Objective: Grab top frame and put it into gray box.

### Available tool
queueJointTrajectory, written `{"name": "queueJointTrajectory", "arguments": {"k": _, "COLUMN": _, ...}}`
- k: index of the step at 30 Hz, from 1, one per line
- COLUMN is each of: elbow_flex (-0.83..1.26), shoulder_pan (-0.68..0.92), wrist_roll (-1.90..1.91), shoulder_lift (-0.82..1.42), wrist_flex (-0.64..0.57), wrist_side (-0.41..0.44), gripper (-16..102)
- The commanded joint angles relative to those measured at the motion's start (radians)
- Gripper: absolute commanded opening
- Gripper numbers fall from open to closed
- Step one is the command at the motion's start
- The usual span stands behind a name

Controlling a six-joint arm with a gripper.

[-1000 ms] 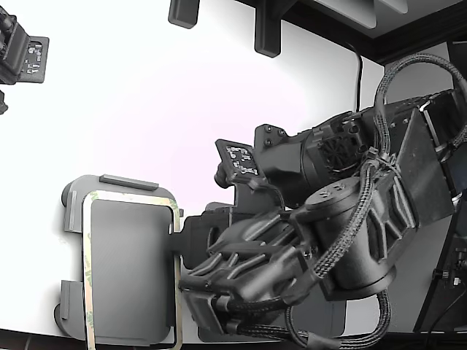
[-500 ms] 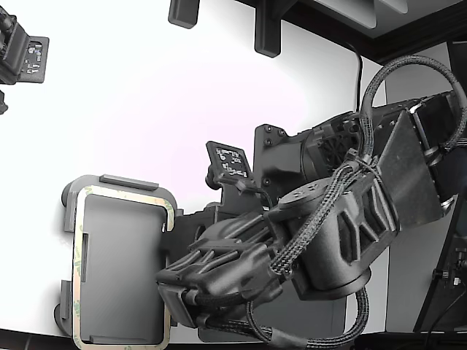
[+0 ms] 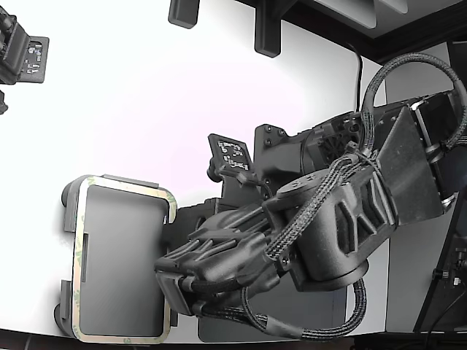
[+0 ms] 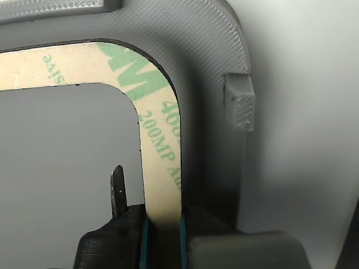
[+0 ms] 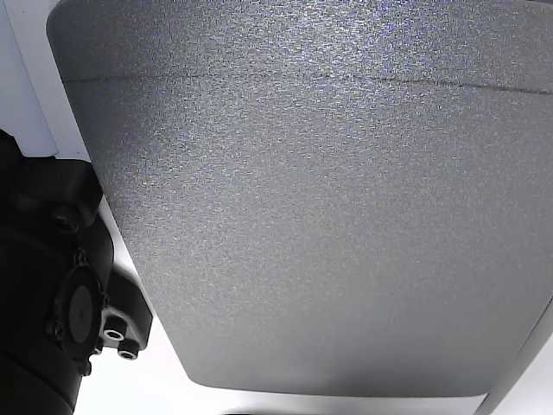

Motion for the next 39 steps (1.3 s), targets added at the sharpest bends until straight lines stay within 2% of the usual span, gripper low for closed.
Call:
{"name": "queueJointTrajectory", "arguments": {"k": 1, "elbow_flex": -0.021, "shoulder_pan": -0.014, "wrist_roll": 0.012, "shoulder_lift": 0.018, "wrist_flex": 0.012, "wrist_side": -0.008, "gripper": -13}}
{"name": "queueJointTrajectory", "arguments": {"k": 39, "elbow_flex": -0.009, "shoulder_pan": -0.021, "wrist_roll": 0.011, "shoulder_lift": -0.014, "wrist_flex": 0.012, "wrist_side": -0.021, "gripper": -13}}
